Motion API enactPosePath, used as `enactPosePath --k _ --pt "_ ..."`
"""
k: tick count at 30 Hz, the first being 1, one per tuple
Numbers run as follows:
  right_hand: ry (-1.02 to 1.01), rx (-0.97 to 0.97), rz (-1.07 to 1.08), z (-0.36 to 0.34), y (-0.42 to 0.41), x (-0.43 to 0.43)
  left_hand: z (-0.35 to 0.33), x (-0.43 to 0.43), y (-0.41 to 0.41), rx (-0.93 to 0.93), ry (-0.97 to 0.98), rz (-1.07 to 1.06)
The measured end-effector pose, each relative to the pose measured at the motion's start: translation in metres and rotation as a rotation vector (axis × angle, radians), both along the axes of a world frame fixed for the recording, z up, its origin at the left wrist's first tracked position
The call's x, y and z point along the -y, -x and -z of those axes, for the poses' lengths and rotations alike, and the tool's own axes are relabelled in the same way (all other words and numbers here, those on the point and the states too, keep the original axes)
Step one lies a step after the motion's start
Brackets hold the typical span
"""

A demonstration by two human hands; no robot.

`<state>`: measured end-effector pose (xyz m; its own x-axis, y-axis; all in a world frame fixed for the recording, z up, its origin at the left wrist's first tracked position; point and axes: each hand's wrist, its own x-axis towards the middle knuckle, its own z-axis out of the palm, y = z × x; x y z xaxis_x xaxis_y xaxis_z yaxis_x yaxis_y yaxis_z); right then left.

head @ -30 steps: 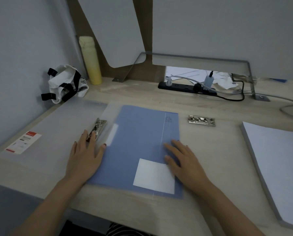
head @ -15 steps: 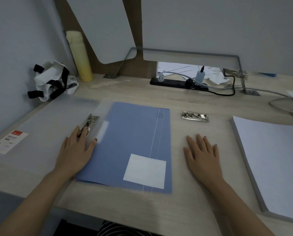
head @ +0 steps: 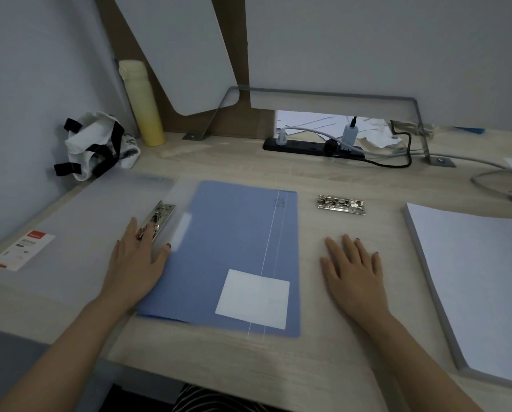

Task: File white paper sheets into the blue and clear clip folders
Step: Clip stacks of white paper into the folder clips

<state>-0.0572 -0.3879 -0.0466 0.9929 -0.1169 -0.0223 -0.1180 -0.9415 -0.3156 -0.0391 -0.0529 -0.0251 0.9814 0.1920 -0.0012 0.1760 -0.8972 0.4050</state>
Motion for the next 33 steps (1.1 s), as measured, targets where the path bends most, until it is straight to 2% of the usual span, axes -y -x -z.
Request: enactPosePath --k 3,5,8,10,16,20,24,29,33 --pt "-0.196 0.040 -0.010 -0.012 0.000 0.007 -0.016 0.017 0.001 0.132 0.027 0.046" --pt "-0.351 0.120 0.016 -0.027 0.003 0.020 -0.029 0.042 -0.002 0.180 0.125 0.088" --pt "-0.381 0.227 0.074 -0.051 0.014 0.052 -0.044 0.098 -0.010 0.181 0.269 0.207" --pt "-0.372 0.225 0.137 -0.062 0.024 0.079 -0.051 0.144 -0.012 0.154 0.385 0.314" --pt "-0.209 0.056 0.308 -0.059 0.050 0.144 -0.065 0.279 -0.008 -0.207 0.821 0.563" --pt "-0.073 -0.012 0.312 -0.053 0.055 0.153 -0.058 0.342 -0.007 -0.493 1.059 0.535" --pt "0.015 0.020 0.269 -0.049 0.052 0.157 -0.039 0.365 -0.009 -0.663 1.083 0.423" --pt "0.038 0.090 0.252 -0.042 0.052 0.159 -0.035 0.375 -0.016 -0.817 1.215 0.298" --pt "0.030 0.115 0.246 -0.041 0.053 0.162 -0.043 0.380 -0.021 -0.818 1.173 0.234"
